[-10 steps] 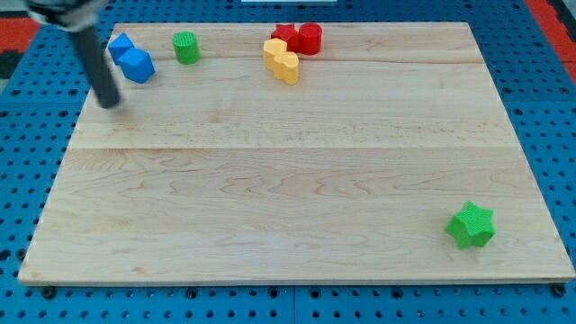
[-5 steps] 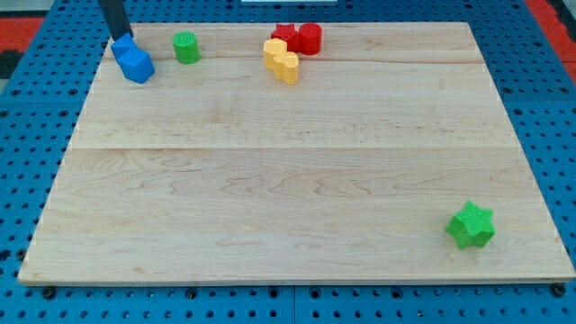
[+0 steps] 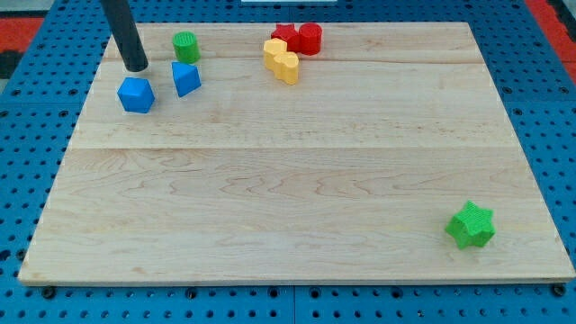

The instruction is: Push the triangle close to the green star

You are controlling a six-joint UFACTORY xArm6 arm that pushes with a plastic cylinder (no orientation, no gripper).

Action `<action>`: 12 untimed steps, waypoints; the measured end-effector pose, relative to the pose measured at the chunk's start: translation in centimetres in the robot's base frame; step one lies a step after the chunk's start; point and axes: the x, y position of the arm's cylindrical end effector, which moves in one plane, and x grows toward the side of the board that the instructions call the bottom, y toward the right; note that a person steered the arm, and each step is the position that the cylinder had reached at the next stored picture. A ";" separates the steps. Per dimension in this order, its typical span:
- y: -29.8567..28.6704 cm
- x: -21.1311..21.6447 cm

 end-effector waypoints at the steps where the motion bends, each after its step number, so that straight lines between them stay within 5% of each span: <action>1: 7.9 5.2; 2: 14.3 11.4; 3: 19.2 12.2; 5: 9.8 6.9; 6: 12.8 5.4; 9: 30.8 10.4; 10: 33.5 10.3; 12: 34.3 17.2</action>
